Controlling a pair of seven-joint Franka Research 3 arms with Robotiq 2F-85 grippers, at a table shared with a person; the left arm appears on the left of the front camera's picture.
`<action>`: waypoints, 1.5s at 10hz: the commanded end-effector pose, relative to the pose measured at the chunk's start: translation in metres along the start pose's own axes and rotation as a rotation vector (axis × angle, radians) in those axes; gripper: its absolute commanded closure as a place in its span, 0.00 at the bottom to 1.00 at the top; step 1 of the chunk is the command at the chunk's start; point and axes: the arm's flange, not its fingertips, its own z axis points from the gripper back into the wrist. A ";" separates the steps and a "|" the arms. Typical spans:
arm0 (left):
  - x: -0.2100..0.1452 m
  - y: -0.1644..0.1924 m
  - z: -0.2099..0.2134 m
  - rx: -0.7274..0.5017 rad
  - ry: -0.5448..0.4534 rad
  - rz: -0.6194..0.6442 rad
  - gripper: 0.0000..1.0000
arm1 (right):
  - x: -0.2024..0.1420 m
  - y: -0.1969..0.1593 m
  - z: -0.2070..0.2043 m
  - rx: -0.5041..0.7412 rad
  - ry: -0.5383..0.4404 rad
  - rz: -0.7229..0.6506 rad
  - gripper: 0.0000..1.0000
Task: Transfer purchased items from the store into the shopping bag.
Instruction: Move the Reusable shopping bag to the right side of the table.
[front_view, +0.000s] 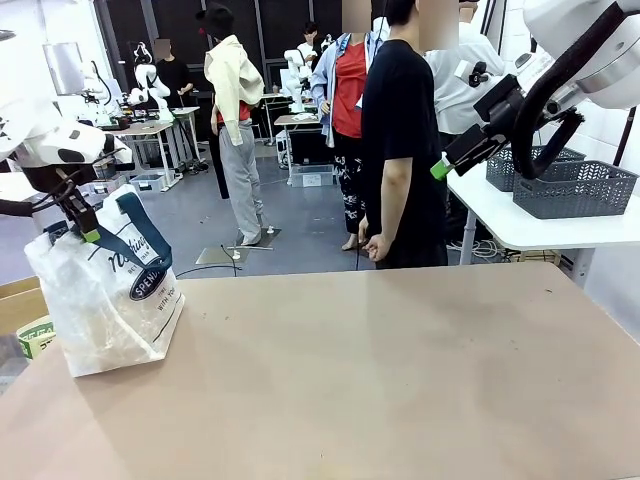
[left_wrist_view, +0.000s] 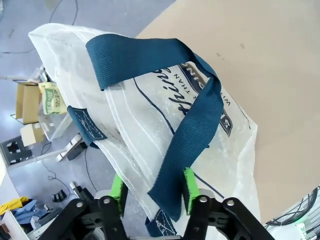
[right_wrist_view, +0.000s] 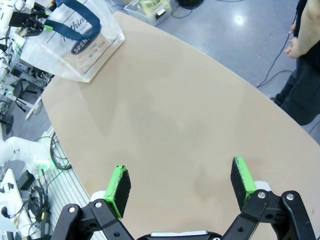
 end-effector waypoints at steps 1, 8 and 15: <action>-0.001 -0.001 0.007 0.002 -0.012 -0.005 0.00 | 0.001 0.000 0.000 -0.017 0.012 0.004 0.00; 0.003 -0.005 0.026 -0.007 -0.015 0.001 0.00 | 0.001 0.000 0.000 -0.017 0.012 0.004 0.00; 0.003 -0.004 0.027 0.014 -0.021 -0.009 0.00 | 0.001 0.000 0.000 -0.017 0.012 0.004 0.00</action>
